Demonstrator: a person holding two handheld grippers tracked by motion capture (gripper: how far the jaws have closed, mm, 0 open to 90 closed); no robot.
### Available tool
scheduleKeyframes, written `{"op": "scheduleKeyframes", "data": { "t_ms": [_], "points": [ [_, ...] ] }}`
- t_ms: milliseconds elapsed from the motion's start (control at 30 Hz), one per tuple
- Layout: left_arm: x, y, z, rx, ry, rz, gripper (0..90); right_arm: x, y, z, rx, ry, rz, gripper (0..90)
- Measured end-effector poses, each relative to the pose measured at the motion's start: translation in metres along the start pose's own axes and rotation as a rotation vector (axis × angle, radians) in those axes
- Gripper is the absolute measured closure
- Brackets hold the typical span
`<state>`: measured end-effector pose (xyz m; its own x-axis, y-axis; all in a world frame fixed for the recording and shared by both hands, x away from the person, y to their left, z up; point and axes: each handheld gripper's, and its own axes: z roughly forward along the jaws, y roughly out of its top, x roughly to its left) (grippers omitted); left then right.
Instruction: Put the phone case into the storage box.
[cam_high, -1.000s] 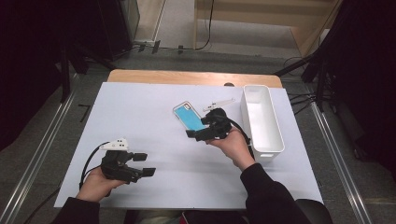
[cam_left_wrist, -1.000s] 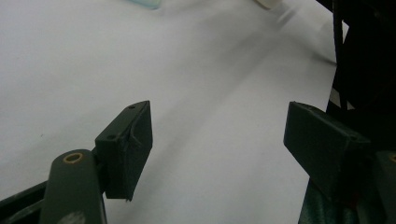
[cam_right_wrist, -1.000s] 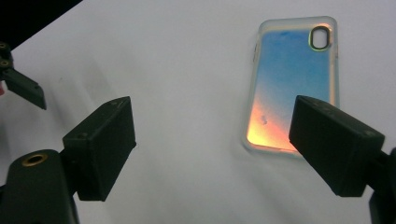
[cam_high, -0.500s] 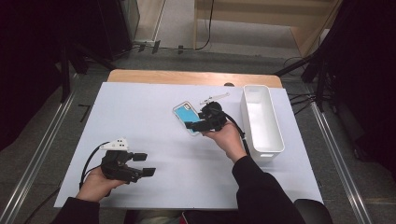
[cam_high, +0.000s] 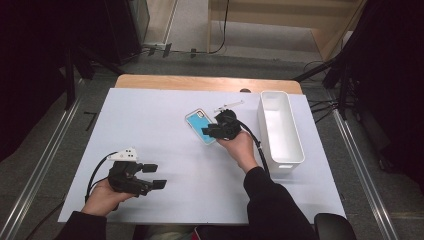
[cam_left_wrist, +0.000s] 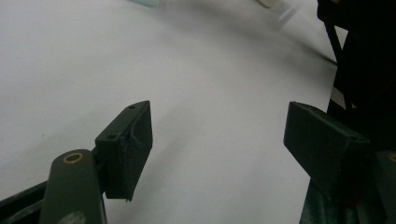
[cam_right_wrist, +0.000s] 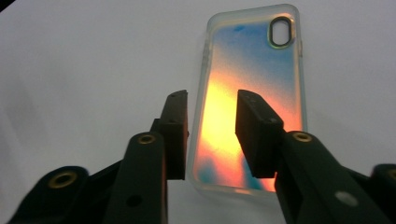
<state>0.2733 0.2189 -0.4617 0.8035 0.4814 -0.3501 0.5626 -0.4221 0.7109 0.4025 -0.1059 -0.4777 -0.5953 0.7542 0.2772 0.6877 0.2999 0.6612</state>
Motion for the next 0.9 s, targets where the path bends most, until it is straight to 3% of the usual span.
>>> {"op": "scheduleKeyframes", "data": {
  "t_ms": [133,200,900],
  "points": [
    [0.0,0.0,0.0,0.0,0.0,0.001,23.5,-0.003,-0.001,0.005,0.007,0.004,0.001,82.8],
    [0.0,0.0,0.0,0.0,0.0,0.001,23.5,-0.005,-0.002,0.007,0.014,0.015,0.001,87.8],
    [0.0,0.0,0.0,0.001,-0.001,0.003,23.5,-0.003,-0.009,0.021,0.079,0.033,-0.003,87.9]
  ]
}}
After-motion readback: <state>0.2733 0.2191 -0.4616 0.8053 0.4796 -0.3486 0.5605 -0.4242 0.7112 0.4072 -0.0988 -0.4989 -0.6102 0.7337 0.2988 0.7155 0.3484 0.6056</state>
